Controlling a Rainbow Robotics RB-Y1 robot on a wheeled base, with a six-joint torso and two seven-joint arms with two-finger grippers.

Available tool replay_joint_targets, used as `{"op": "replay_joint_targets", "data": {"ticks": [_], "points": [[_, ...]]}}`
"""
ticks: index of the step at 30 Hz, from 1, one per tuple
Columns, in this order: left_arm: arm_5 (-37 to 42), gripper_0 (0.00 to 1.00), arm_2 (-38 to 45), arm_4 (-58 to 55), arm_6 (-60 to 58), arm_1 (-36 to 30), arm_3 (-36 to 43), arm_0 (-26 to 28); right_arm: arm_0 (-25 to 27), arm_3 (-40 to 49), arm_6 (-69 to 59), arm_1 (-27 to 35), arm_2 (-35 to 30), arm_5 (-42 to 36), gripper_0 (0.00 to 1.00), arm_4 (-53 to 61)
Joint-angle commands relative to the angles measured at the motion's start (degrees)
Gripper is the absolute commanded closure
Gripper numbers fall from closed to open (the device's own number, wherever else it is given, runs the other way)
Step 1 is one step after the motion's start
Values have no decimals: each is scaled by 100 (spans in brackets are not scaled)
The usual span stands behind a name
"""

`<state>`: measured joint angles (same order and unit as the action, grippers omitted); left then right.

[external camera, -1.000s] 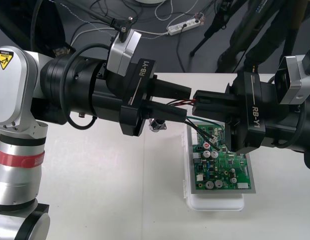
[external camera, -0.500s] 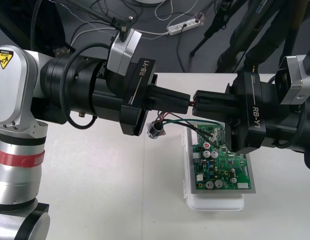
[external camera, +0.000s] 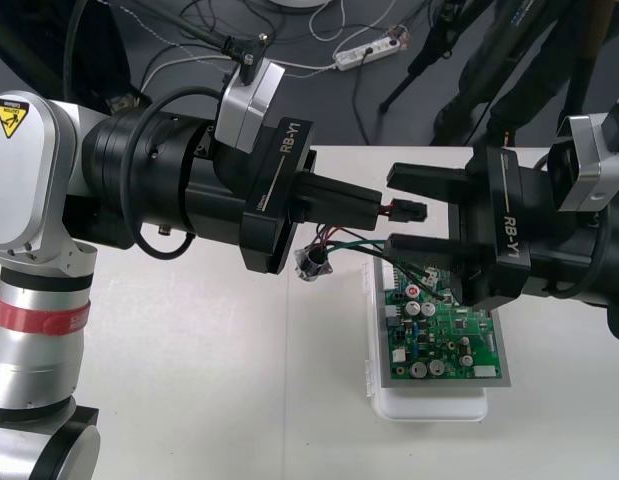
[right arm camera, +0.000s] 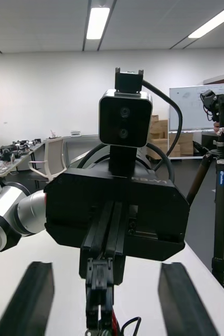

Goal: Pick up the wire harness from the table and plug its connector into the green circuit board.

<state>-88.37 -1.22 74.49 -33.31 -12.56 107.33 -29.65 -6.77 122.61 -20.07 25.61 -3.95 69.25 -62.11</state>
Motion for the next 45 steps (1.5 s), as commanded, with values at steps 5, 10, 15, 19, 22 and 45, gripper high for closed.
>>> {"op": "replay_joint_targets", "data": {"ticks": [5,10,15,19,22,45], "points": [[-163,100,-133,-128,273,-141,96,-260,44,-106,355,-12,87,186,0,191],[-163,100,-80,-137,299,-185,87,-251,53,-106,355,32,69,203,0,191],[-163,100,43,-146,334,-247,69,-234,53,-176,355,146,69,300,0,191],[-163,100,210,-216,352,-247,-80,-225,53,-308,381,243,17,493,0,191],[-163,100,245,-357,431,-256,-282,-172,44,-370,390,322,-54,669,0,103],[-163,100,535,-348,1688,-642,-1205,293,-457,-1143,442,753,-959,2075,0,-1470]]}}
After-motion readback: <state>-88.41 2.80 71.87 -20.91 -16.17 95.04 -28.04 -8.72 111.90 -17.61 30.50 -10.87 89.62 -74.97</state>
